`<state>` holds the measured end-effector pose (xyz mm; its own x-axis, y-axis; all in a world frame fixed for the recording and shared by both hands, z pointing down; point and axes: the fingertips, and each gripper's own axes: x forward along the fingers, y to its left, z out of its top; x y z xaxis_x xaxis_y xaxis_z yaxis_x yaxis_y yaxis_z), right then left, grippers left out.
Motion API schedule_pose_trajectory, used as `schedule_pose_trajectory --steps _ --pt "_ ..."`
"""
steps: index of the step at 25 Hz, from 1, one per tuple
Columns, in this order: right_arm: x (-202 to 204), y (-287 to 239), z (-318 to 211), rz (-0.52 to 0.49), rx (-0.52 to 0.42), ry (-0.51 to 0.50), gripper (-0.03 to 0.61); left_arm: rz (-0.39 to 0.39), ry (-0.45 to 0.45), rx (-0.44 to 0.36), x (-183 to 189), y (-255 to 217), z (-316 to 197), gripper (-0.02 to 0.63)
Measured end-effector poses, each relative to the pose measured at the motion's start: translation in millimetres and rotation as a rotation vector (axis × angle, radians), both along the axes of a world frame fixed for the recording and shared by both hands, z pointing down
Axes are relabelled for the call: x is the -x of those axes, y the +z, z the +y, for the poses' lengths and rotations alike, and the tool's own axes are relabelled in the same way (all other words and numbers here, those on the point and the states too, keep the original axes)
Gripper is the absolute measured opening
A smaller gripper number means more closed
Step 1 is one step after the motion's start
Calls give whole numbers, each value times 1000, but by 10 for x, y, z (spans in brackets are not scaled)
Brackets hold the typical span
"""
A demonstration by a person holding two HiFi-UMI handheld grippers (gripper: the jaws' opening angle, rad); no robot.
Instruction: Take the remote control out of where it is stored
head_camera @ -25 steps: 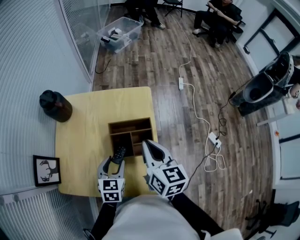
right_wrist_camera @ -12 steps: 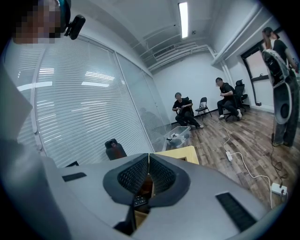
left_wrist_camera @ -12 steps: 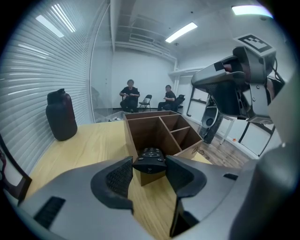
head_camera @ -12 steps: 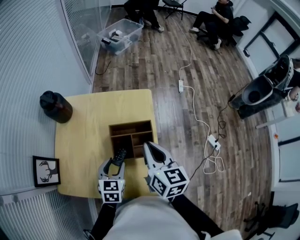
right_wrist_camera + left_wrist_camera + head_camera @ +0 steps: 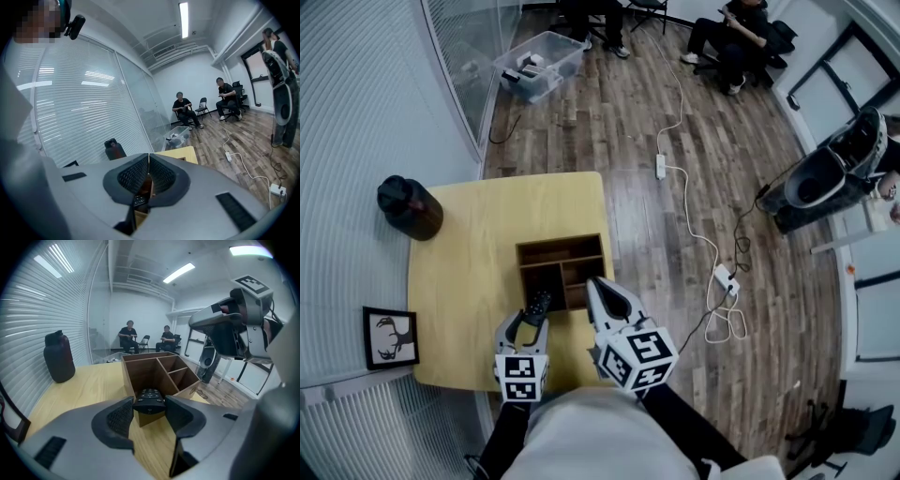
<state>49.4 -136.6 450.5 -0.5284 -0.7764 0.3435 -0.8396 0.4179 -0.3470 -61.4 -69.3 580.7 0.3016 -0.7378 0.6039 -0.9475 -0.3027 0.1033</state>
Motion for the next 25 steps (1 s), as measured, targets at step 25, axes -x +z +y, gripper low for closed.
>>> schedule_pose_trajectory --steps 25 --pt "105 -9 31 -10 1 -5 6 65 -21 -5 56 -153 -7 212"
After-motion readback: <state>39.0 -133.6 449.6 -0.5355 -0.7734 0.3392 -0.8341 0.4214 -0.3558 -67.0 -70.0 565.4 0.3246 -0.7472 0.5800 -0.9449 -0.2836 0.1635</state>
